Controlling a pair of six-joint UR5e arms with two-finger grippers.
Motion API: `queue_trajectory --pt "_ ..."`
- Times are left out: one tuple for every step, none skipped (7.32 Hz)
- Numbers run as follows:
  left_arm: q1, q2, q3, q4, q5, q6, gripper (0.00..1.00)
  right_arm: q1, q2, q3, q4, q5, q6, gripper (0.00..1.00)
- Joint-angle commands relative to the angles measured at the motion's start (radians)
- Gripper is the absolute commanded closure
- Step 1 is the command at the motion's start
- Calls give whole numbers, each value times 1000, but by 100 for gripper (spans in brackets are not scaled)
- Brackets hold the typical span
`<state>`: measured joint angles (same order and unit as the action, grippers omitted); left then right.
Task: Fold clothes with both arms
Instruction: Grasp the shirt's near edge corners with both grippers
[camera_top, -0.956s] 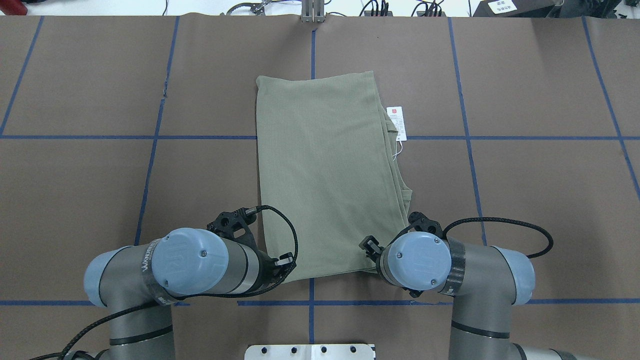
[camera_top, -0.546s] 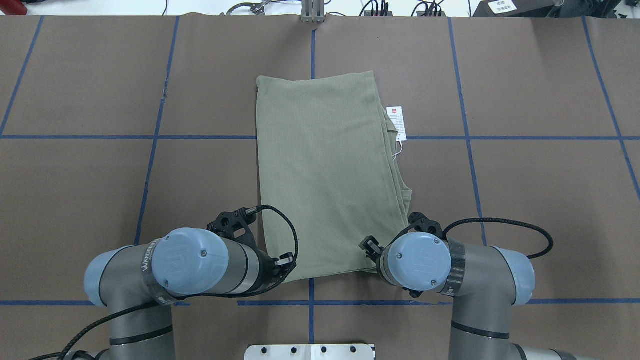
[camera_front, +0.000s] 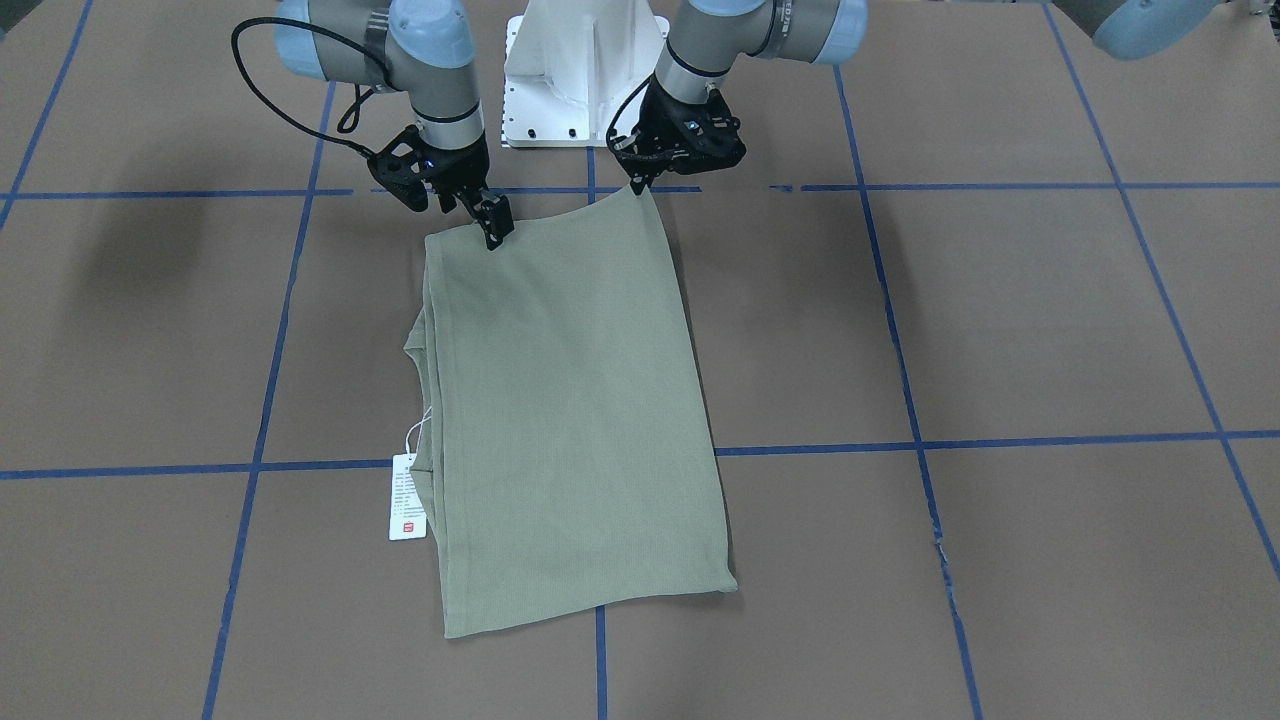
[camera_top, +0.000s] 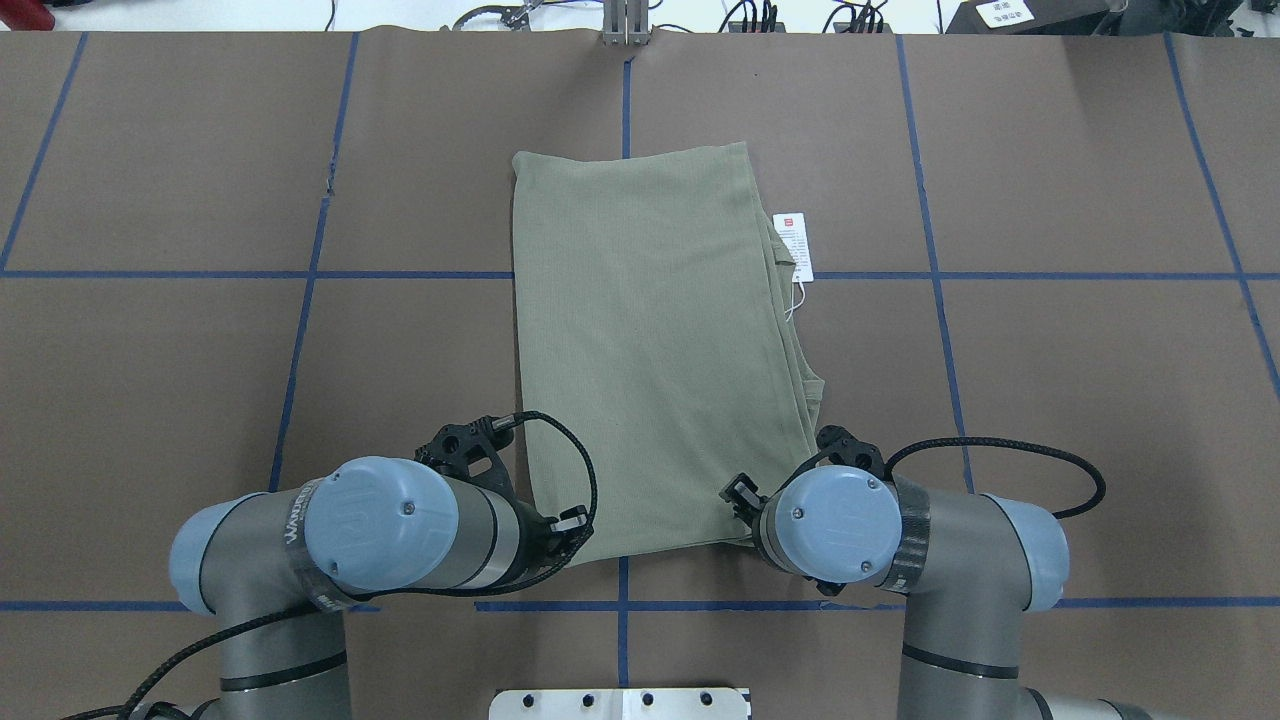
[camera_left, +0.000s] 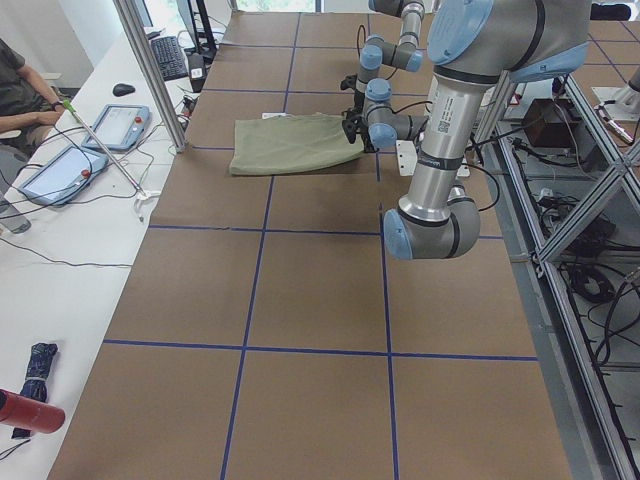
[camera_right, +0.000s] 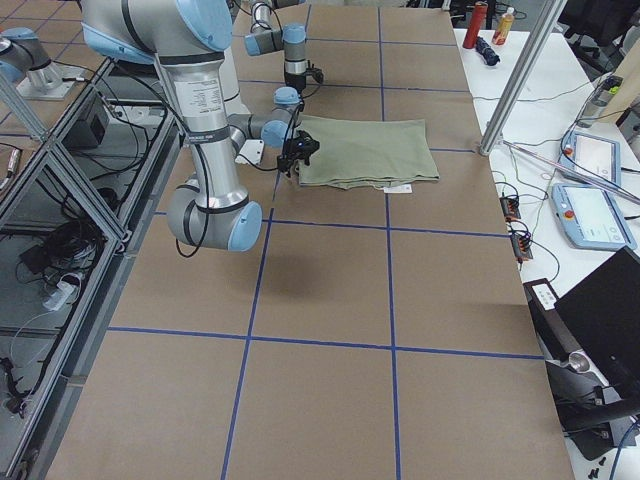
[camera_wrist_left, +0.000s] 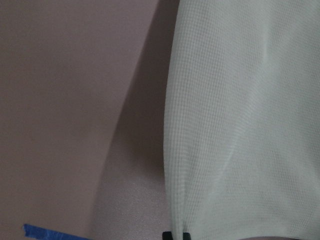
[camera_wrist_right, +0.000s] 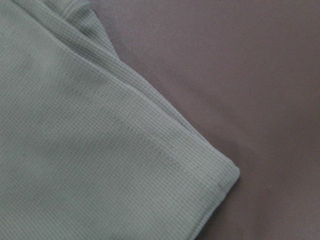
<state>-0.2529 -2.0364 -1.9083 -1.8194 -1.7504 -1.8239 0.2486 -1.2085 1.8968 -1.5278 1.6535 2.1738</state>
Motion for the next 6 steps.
queue_trajectory --pt "1 -1 0 0 0 0 100 -3 4 -4 0 0 0 71" --pt "1 2 0 0 0 0 100 -3 4 -2 -2 0 0 81" --pt "1 2 0 0 0 0 100 -2 6 2 -2 2 -2 91" --pt "3 2 3 0 0 0 100 8 13 7 -6 6 -8 99" --pt "3 2 6 -1 2 0 100 17 29 7 -14 12 -9 100" --pt "3 -1 8 -3 0 0 100 21 30 16 -14 15 -11 100"
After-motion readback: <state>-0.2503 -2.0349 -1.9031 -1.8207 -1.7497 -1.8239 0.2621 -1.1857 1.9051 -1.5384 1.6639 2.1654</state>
